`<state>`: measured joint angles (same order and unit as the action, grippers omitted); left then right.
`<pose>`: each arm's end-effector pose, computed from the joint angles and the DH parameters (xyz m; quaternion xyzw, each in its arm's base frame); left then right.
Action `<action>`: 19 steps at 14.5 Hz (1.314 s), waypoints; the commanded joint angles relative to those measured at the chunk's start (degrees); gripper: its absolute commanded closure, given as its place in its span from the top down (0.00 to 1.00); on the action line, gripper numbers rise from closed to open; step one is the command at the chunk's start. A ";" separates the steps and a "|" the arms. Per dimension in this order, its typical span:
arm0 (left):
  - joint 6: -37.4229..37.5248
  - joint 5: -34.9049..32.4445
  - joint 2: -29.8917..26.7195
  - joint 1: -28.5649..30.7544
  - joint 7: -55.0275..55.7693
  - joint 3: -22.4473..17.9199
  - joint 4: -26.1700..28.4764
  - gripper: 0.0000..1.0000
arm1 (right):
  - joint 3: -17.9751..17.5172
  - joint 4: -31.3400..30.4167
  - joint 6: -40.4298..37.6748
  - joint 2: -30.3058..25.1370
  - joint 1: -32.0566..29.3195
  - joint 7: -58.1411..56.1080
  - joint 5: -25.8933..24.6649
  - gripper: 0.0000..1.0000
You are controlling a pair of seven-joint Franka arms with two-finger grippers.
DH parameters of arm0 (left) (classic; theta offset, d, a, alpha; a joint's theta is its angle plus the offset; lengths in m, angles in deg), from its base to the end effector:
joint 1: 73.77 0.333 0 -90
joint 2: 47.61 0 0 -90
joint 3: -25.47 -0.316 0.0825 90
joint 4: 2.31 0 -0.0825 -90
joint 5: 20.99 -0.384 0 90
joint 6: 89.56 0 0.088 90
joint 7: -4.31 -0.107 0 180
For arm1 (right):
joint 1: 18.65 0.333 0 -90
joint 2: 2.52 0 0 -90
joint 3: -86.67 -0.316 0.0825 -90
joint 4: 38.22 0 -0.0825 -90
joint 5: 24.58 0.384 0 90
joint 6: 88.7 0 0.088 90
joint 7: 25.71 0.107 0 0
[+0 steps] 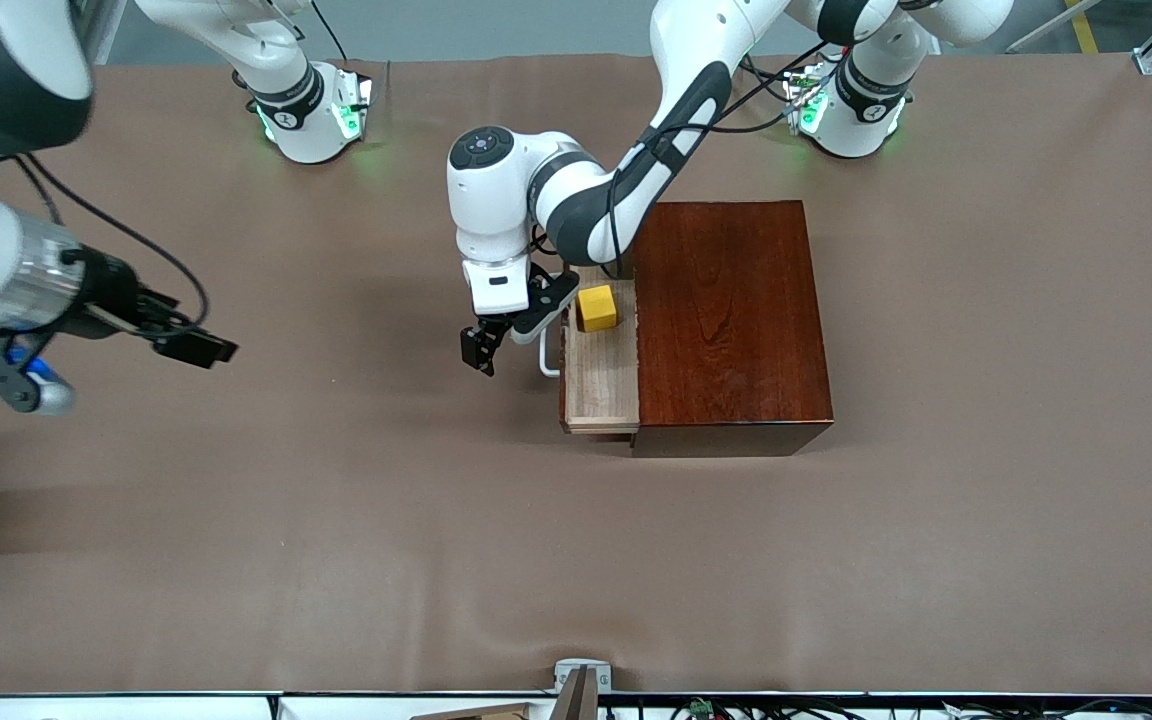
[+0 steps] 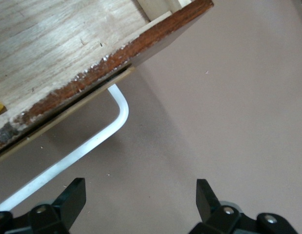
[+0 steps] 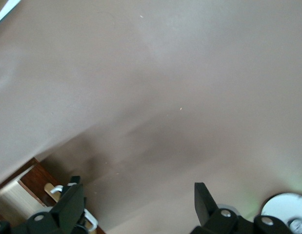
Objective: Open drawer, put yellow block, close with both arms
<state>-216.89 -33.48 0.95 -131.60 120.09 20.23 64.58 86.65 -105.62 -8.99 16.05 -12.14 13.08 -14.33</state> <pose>0.4629 -0.6306 0.3060 0.8774 0.4513 0.1350 0.0906 0.6252 0.0932 0.6015 -0.9585 0.2656 0.0844 0.0609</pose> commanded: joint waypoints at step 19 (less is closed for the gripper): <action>23.89 -1.92 0.23 -0.19 -3.19 -3.29 -1.50 1.00 | -1.03 -6.52 -1.23 -10.13 -6.69 -34.49 -6.99 1.00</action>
<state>-196.16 -33.89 1.09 -131.62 117.74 17.17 63.21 86.39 -107.85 -11.33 9.20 -17.17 -20.38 -20.88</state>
